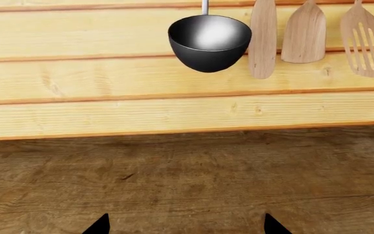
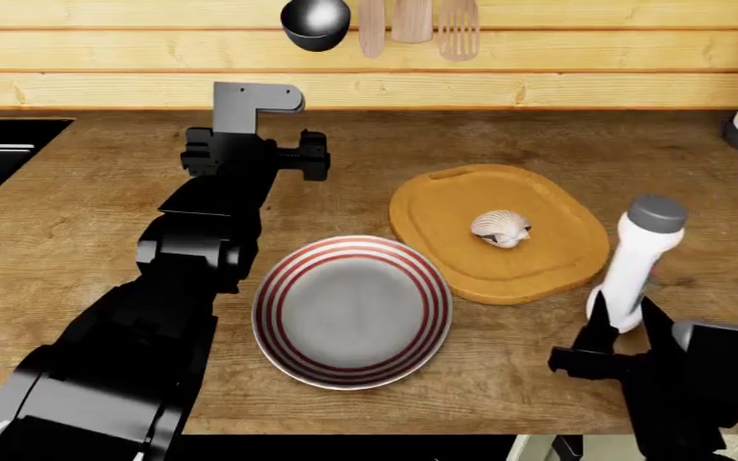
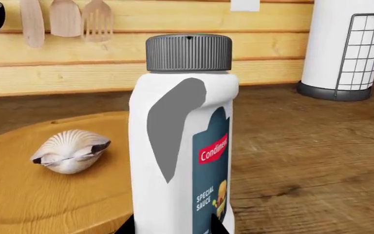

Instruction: Pick the scallop from the plate and place it on the cutting board. Then pick the condiment bottle from the cabinet and place it next to the cutting board.

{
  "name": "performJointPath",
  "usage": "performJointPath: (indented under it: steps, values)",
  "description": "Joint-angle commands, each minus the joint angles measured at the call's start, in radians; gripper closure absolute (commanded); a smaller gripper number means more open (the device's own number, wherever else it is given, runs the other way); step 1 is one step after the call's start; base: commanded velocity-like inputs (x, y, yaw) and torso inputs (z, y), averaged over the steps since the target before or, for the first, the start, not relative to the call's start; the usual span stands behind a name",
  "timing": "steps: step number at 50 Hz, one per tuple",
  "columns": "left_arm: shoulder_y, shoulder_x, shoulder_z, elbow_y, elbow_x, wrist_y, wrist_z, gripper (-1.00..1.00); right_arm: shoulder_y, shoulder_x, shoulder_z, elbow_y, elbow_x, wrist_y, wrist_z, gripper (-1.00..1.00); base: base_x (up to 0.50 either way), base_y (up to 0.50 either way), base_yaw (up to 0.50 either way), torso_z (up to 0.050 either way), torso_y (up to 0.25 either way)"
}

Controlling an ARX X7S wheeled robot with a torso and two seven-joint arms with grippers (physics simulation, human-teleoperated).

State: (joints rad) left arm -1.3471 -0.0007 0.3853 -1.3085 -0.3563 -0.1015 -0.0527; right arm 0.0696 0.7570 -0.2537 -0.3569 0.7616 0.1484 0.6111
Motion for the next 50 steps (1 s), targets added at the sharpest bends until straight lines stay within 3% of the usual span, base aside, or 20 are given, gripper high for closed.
performJointPath:
  steps: [1,20,21,41,50]
  values:
    - [0.003,0.000,-0.005,0.000,0.007,0.001,0.002,-1.00,0.020,-0.031,-0.030,0.047,-0.022,0.003,-0.028,1.00,0.00,0.00,0.00,0.000,0.000]
    - [0.000,0.000,0.000,0.000,0.000,0.000,-0.002,-1.00,0.012,-0.057,-0.060,0.117,-0.036,0.002,-0.056,1.00,0.00,0.00,0.00,0.000,0.000]
    - [-0.001,0.000,0.001,0.000,-0.001,0.000,-0.002,-1.00,0.010,-0.056,-0.060,0.115,-0.037,0.003,-0.054,-1.00,0.00,0.00,0.00,0.000,0.000]
    - [0.000,0.000,0.012,0.000,-0.006,0.003,-0.004,-1.00,-0.013,-0.059,-0.058,0.125,-0.043,-0.025,-0.070,-1.00,0.00,0.00,0.00,0.000,0.000]
    - [0.000,0.000,0.014,0.000,-0.005,0.002,-0.004,-1.00,-0.124,0.023,-0.011,-0.073,-0.019,-0.053,-0.027,-1.00,0.00,0.00,0.00,0.000,0.000]
